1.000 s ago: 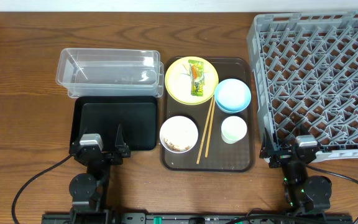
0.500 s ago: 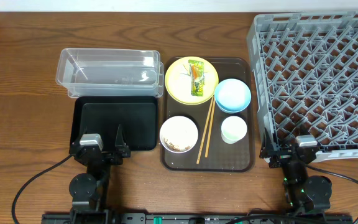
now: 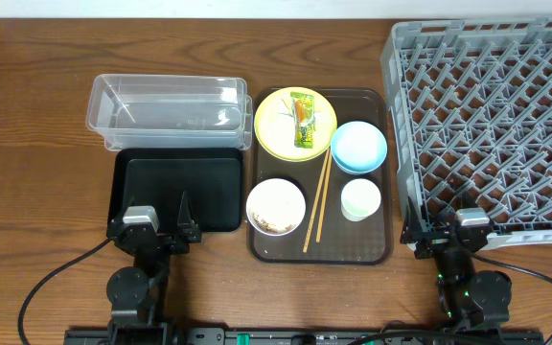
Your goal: Sort waste into correct bins and load items into the dishwasher rack
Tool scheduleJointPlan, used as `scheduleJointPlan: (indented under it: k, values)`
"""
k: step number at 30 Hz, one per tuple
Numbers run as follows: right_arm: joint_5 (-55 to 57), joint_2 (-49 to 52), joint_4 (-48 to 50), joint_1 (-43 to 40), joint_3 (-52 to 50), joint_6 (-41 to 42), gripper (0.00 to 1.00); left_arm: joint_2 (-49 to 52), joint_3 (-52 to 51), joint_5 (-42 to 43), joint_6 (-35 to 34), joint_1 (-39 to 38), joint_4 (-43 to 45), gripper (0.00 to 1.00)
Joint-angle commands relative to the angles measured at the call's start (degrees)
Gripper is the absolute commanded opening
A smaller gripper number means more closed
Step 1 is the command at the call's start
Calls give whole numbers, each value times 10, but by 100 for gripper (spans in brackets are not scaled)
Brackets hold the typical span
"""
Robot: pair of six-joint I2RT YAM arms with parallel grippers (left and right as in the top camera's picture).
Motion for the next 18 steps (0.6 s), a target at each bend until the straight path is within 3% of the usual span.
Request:
scheduleJointPlan:
  k: [1, 12, 18]
  values:
    - [0, -1, -2, -9, -1, -2, 99, 0, -5, 0, 6, 1, -27, 98]
    - [22, 0, -2, -9, 3, 17, 99, 2, 2, 0, -12, 1, -32, 98]
    - [30, 36, -40, -9, 59, 51, 99, 56, 83, 0, -12, 1, -113, 98]
